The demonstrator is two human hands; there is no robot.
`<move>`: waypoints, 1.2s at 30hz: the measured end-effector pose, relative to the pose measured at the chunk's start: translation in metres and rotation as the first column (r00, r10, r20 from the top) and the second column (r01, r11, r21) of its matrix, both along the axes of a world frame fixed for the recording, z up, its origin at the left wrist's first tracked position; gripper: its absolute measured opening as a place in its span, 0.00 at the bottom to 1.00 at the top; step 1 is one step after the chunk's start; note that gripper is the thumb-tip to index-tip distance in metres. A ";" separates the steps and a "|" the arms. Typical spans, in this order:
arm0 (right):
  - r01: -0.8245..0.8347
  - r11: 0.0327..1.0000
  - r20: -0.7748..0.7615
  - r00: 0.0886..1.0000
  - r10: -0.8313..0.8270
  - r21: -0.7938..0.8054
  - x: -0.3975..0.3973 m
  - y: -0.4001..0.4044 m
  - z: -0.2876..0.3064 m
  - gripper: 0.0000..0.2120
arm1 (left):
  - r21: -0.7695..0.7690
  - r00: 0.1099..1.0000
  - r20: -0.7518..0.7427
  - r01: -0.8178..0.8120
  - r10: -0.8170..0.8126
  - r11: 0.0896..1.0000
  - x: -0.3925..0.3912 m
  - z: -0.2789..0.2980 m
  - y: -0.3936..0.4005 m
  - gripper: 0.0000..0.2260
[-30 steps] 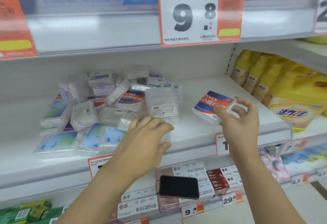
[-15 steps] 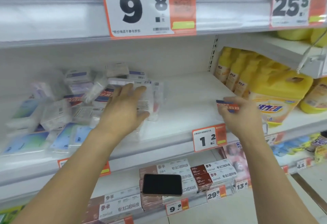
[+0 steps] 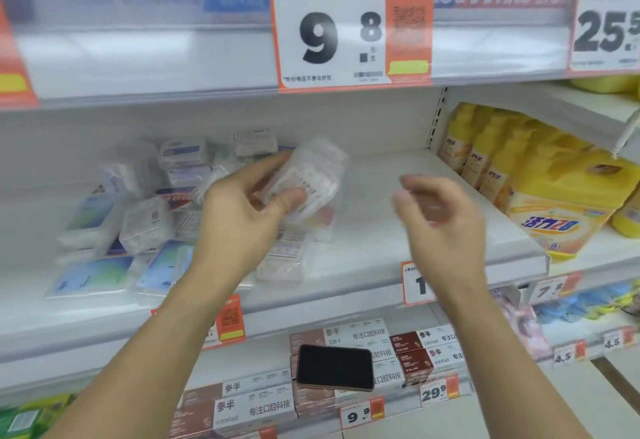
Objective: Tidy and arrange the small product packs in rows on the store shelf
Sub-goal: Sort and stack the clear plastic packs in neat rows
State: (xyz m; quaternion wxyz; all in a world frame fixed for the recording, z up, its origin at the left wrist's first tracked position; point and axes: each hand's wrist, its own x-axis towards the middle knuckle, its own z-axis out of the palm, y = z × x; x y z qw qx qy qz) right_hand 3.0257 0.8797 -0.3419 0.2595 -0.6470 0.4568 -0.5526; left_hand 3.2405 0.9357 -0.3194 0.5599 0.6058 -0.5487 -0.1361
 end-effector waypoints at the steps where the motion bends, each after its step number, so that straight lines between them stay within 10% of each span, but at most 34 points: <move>1: -0.201 0.975 0.083 0.978 0.193 0.093 0.016 0.013 0.004 0.19 | -0.004 0.993 -0.111 0.046 -0.046 0.999 0.001 0.002 0.006 0.15; 6: -0.625 0.747 0.472 0.741 0.478 0.225 0.073 0.055 -0.001 0.29 | 0.123 0.775 -0.587 0.369 -0.232 0.921 0.014 0.006 0.045 0.17; 10: -0.391 0.916 0.188 0.910 0.369 0.094 0.103 0.069 -0.005 0.33 | 0.063 0.725 -0.656 0.330 -0.210 0.942 0.050 -0.001 0.070 0.21; 18: -0.586 0.809 -0.063 0.810 0.583 -0.057 0.164 0.087 -0.016 0.33 | 0.058 0.917 -0.331 -0.216 0.223 0.975 0.132 -0.005 0.120 0.26; 23: -0.458 0.888 -0.010 0.889 0.458 -0.044 0.189 0.080 -0.026 0.23 | 0.053 0.661 0.232 -0.741 0.714 0.669 0.219 -0.014 0.167 0.29; 27: -0.436 0.897 -0.097 0.898 0.428 -0.072 0.199 0.075 -0.031 0.17 | 0.211 0.540 0.479 -0.836 0.692 0.507 0.254 -0.027 0.185 0.29; 36: -0.434 0.881 -0.316 0.876 0.364 -0.190 0.208 0.069 -0.031 0.08 | 0.344 0.516 0.460 -0.854 0.723 0.391 0.261 -0.025 0.191 0.31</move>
